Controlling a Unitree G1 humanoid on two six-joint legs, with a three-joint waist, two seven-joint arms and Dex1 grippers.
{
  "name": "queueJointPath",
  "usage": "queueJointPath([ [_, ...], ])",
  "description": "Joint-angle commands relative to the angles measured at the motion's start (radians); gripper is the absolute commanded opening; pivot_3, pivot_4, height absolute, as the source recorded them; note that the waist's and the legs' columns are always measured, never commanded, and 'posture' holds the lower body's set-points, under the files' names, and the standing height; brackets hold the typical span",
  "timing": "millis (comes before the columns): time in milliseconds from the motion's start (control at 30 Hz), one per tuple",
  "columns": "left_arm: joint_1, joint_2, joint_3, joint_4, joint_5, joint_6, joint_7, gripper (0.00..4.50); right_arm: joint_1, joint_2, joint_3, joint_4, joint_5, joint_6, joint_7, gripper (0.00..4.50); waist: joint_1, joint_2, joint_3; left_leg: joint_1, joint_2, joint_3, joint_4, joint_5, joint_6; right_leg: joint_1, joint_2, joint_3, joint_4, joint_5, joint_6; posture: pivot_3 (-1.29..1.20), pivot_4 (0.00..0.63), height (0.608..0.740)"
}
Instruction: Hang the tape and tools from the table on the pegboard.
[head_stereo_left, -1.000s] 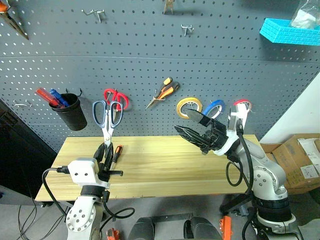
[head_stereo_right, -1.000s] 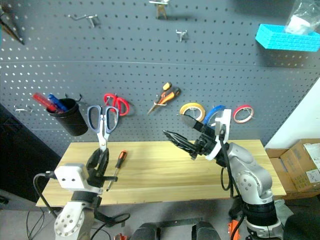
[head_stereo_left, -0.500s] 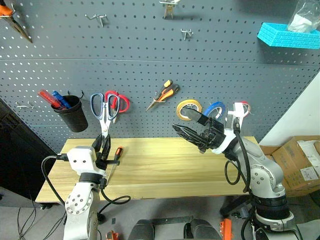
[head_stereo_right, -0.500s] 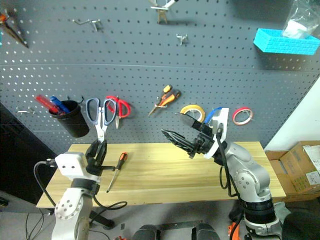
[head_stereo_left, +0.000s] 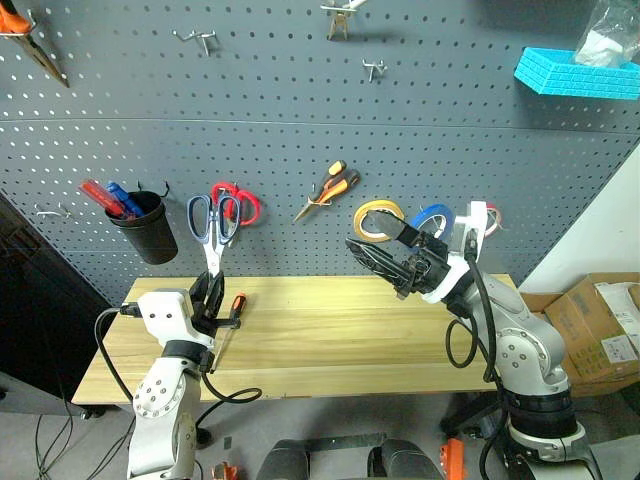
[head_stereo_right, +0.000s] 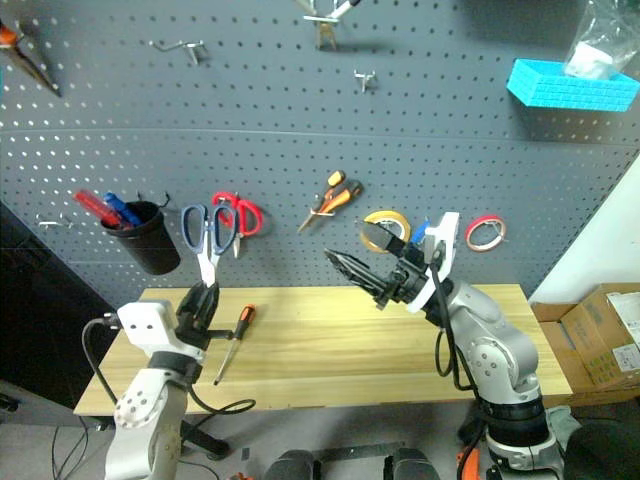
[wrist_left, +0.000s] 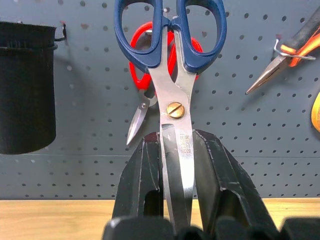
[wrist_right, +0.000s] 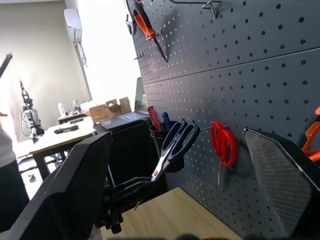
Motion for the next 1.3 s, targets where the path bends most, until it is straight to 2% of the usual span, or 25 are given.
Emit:
queueJointPath([
  [33,-0.025,0.013,0.001,-0.013,-0.011,-0.011,-0.017,0.51,-0.019,0.001,-0.016,-0.04,0.014,-0.015,-0.007,4.5,0.0,0.0,0.0,0.0,0.0,0.0,0.0,0.0,0.0,0.0,0.0,0.0,0.0,0.0,0.0,0.2,0.017,0.74],
  [633,-0.036,-0.003,-0.011,-0.03,-0.024,-0.004,-0.026,0.51,0.0,-0.011,-0.016,-0.053,0.014,-0.012,-0.016,4.5,-0.005,0.0,0.0,0.0,0.0,0.0,0.0,0.0,0.0,0.0,0.0,0.0,0.0,0.0,0.0,0.18,0.028,0.74],
  [1100,0.014,-0.011,-0.004,-0.099,-0.051,0.005,-0.011,0.51,0.02,-0.001,-0.007,-0.065,0.013,-0.016,-0.028,4.5,-0.019,0.001,0.0,0.0,0.0,0.0,0.0,0.0,0.0,0.0,0.0,0.0,0.0,0.0,0.0,0.19,0.021,0.74],
  [1300,-0.01,-0.001,0.0,-0.067,-0.052,0.007,-0.022,0.51,0.02,0.004,-0.003,-0.059,0.006,-0.021,-0.025,4.5,-0.02,0.001,0.0,0.0,0.0,0.0,0.0,0.0,0.0,0.0,0.0,0.0,0.0,0.0,0.0,0.19,0.018,0.74],
])
